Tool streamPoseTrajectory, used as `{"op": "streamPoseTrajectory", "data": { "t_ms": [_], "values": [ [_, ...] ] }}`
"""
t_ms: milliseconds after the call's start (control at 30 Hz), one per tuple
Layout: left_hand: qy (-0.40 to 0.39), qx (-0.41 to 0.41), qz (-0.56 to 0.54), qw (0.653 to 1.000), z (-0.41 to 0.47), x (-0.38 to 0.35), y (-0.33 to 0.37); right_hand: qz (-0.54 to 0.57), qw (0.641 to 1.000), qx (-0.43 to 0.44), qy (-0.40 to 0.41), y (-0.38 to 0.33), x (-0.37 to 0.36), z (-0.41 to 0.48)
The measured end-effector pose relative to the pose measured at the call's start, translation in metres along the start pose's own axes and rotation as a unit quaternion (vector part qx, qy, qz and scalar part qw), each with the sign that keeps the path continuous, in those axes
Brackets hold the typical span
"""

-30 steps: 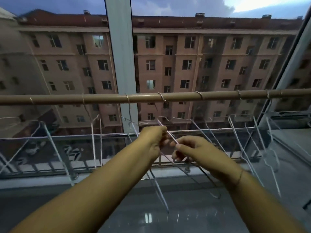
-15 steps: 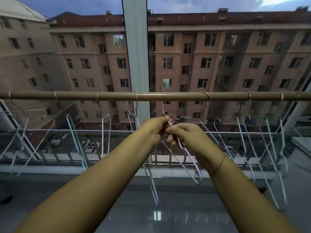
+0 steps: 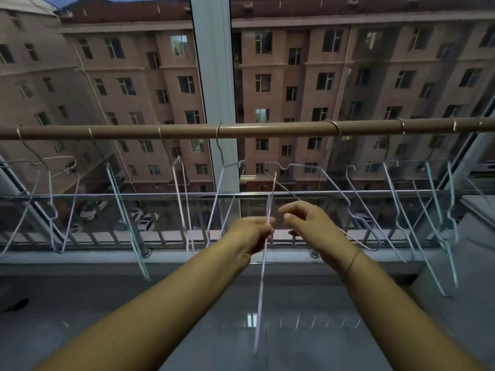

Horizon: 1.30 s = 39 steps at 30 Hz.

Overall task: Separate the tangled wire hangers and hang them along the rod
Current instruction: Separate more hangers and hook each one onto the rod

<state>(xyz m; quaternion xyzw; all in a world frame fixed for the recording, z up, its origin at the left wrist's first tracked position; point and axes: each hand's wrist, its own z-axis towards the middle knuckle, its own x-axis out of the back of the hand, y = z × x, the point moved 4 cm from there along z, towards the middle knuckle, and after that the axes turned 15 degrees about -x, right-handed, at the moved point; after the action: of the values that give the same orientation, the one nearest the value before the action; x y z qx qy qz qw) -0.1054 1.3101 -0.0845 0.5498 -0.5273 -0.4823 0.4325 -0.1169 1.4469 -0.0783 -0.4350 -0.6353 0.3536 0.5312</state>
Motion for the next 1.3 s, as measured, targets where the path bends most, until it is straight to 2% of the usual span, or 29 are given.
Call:
{"op": "streamPoseTrajectory", "data": {
  "t_ms": [133, 300, 500, 600, 700, 800, 933, 1067, 1300],
  "values": [
    [-0.024, 0.004, 0.054, 0.998, -0.012, 0.008, -0.021, -0.108, 0.993, 0.047, 0.007, 0.009, -0.014, 0.003],
    [-0.053, -0.012, 0.135, 0.989, -0.017, 0.021, -0.034, -0.272, 0.960, 0.073, -0.001, 0.022, -0.020, 0.004],
    [-0.049, -0.034, 0.192, 0.980, -0.016, 0.030, -0.044, -0.285, 0.958, 0.029, 0.004, 0.031, -0.010, -0.007],
    [-0.003, -0.039, 0.179, 0.983, -0.015, 0.028, -0.048, -0.285, 0.958, 0.016, -0.004, 0.035, -0.005, -0.017],
    [0.078, -0.067, 0.168, 0.980, -0.019, 0.022, -0.050, -0.235, 0.972, -0.013, -0.007, 0.043, -0.001, -0.027],
    [0.113, -0.091, 0.129, 0.981, -0.026, 0.010, -0.051, -0.119, 0.992, -0.045, -0.020, 0.050, 0.001, -0.039],
    [0.045, -0.065, 0.023, 0.997, -0.035, -0.019, -0.049, -0.022, 0.997, -0.059, -0.048, 0.049, -0.001, -0.054],
    [0.014, -0.045, -0.014, 0.999, -0.037, -0.033, -0.037, 0.052, 0.993, -0.074, -0.072, 0.039, 0.000, -0.067],
    [-0.024, -0.092, -0.073, 0.993, -0.041, -0.032, 0.004, 0.166, 0.973, -0.089, -0.133, 0.032, 0.016, -0.098]
  ]
}}
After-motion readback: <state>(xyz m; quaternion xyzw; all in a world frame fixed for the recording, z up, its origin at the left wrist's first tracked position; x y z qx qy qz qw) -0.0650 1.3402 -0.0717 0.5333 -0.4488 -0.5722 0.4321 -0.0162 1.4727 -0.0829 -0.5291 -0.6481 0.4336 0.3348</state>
